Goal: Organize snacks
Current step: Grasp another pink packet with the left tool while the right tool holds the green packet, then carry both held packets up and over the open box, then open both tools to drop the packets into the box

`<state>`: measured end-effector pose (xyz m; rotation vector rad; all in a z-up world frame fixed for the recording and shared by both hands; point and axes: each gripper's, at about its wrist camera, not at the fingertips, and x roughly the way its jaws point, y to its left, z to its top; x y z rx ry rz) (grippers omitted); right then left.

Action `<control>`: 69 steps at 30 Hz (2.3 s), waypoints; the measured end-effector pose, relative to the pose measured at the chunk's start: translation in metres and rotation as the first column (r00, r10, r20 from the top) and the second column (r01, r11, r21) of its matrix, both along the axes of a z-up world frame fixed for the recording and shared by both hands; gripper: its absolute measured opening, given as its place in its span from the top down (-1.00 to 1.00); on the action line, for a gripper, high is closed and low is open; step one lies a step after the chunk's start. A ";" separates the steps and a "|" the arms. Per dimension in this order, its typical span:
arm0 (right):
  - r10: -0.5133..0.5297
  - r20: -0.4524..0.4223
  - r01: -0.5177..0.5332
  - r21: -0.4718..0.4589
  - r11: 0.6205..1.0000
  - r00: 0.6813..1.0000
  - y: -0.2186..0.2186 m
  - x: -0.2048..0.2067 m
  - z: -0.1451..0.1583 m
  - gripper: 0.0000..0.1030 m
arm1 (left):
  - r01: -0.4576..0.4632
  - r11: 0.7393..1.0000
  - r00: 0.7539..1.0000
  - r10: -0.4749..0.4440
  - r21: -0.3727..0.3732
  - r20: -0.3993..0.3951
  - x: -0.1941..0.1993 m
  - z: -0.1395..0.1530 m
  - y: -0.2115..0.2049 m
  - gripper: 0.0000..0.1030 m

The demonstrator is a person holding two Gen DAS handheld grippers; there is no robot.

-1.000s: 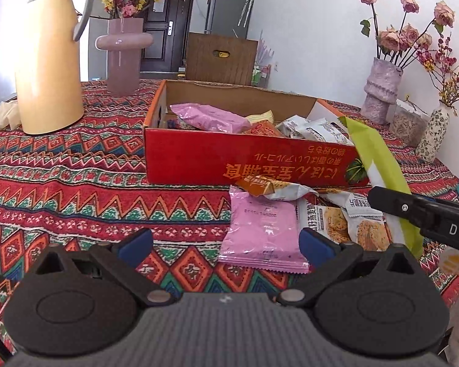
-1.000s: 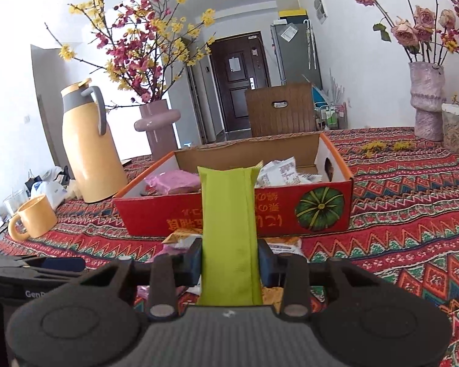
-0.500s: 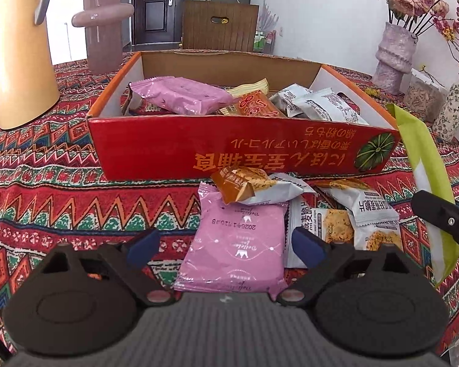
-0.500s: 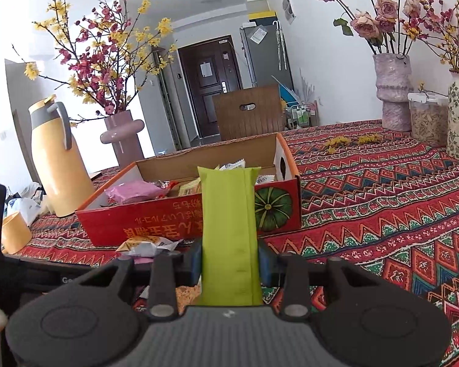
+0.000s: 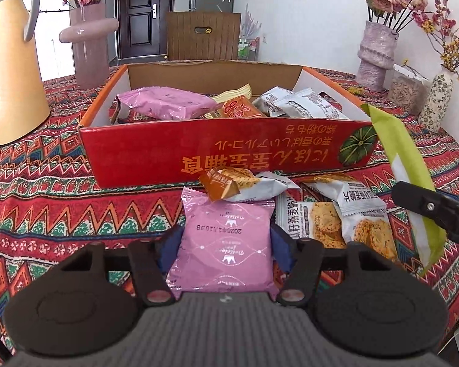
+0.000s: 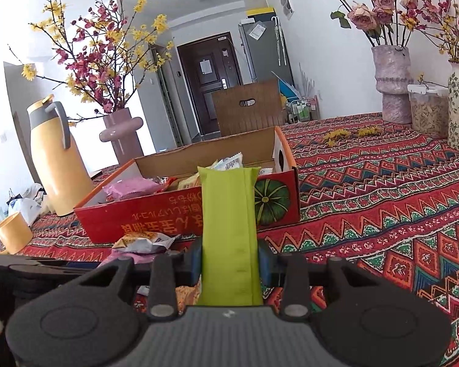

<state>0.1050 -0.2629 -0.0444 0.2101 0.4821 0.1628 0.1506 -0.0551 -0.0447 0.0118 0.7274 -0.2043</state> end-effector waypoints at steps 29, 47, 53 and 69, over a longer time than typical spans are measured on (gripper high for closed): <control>-0.016 0.151 0.024 -0.053 0.998 0.988 0.003 0.049 0.048 0.32 | 0.019 0.997 0.962 0.002 -0.076 0.274 0.006 0.097 0.007 -0.21; -0.051 0.108 0.059 -0.074 0.996 0.993 -0.001 0.165 0.049 0.32 | -0.092 0.990 0.971 0.114 -0.111 0.212 0.108 0.083 -0.005 -0.21; -0.064 0.058 0.068 -0.081 0.994 0.996 0.000 0.178 0.027 0.31 | -0.111 0.989 0.974 0.127 -0.094 0.190 0.127 0.055 -0.008 -0.21; -0.096 0.104 0.102 -0.052 0.993 0.990 -0.006 0.166 0.028 -1.00 | -0.194 0.968 0.946 0.227 -0.156 0.230 0.122 0.051 0.014 -1.00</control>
